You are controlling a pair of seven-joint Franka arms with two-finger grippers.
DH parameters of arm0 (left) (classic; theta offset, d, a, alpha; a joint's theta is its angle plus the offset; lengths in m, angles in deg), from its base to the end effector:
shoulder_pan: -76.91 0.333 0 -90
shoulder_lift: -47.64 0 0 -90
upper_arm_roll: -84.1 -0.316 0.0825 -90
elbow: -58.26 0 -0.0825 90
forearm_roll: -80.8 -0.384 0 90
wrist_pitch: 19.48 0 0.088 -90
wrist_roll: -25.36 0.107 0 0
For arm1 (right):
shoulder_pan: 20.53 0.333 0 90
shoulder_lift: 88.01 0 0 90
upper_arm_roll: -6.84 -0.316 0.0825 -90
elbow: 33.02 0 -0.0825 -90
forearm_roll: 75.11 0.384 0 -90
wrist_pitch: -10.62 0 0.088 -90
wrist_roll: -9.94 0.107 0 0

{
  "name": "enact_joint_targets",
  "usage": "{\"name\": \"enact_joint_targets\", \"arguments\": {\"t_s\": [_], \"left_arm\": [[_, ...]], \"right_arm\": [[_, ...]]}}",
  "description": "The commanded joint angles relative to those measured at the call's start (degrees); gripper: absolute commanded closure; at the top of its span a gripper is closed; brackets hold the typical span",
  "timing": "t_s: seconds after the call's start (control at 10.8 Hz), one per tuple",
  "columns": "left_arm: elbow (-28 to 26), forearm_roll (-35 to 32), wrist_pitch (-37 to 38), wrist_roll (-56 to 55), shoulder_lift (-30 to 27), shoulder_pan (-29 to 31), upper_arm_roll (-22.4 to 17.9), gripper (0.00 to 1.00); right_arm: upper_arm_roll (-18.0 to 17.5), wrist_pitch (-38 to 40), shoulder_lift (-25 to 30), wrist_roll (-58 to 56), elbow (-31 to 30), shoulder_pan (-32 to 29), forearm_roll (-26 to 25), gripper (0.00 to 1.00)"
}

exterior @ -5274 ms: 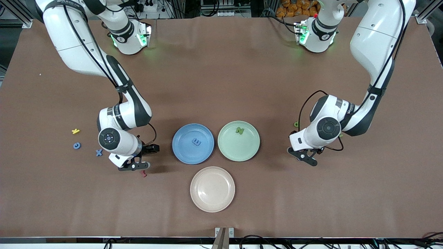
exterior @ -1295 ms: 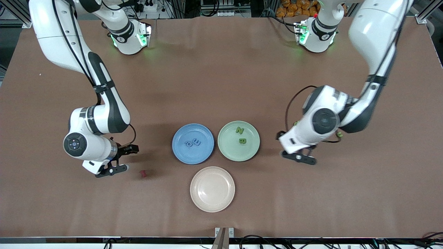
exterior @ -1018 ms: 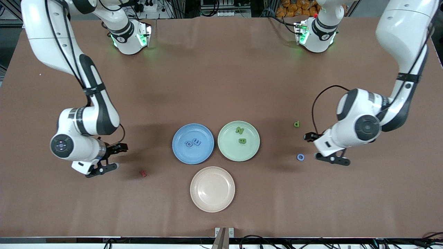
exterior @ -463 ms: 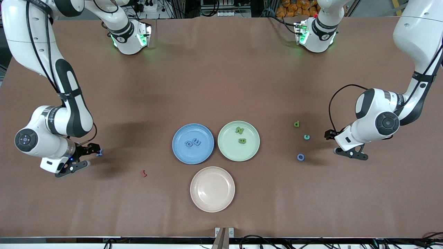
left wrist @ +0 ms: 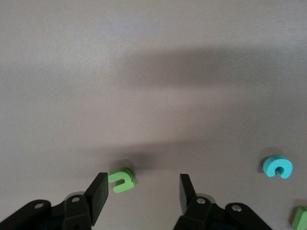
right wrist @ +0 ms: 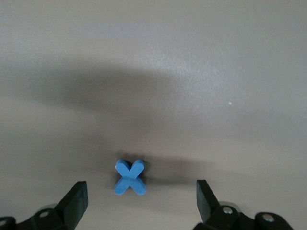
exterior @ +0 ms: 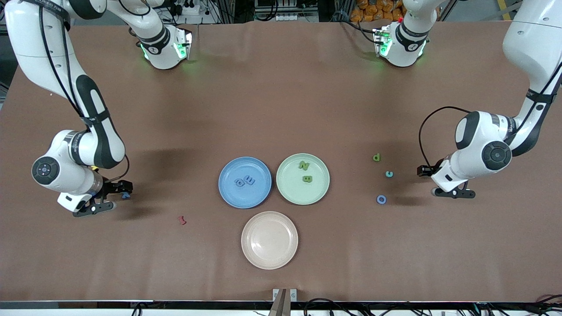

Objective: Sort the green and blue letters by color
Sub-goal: 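Grasp the blue x with the right gripper while the left gripper grasps green u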

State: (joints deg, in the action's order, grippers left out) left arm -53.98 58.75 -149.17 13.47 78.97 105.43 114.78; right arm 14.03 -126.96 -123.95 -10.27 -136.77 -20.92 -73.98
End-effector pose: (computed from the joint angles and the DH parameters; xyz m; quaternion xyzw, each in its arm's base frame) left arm 0.5998 -0.0047 0.2162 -0.9973 0.0278 0.0677 0.0097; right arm 0.6432 -0.0803 0.1936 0.9929 0.1138 -0.0227 0.0257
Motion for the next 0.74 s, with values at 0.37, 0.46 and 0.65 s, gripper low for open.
{"name": "enact_joint_targets", "arguments": {"t_s": [0.37,0.46,0.65], "left_arm": [[-6.14,-1.15,-5.65,-7.62,-0.65,4.44,0.70,0.42],[-6.14,-1.24,-5.65,-7.80,-0.65,4.44,0.70,0.42],[-6.32,-1.42,-5.48,-8.06,-0.73,4.53,0.61,0.43]], "right_arm": [[-0.24,-5.77,1.31,1.93,-4.71,0.04,3.18,0.00],[-0.24,-6.12,0.96,1.93,-4.71,0.04,3.18,0.00],[-0.33,-6.56,0.61,1.93,-4.71,0.04,3.27,0.00]]}}
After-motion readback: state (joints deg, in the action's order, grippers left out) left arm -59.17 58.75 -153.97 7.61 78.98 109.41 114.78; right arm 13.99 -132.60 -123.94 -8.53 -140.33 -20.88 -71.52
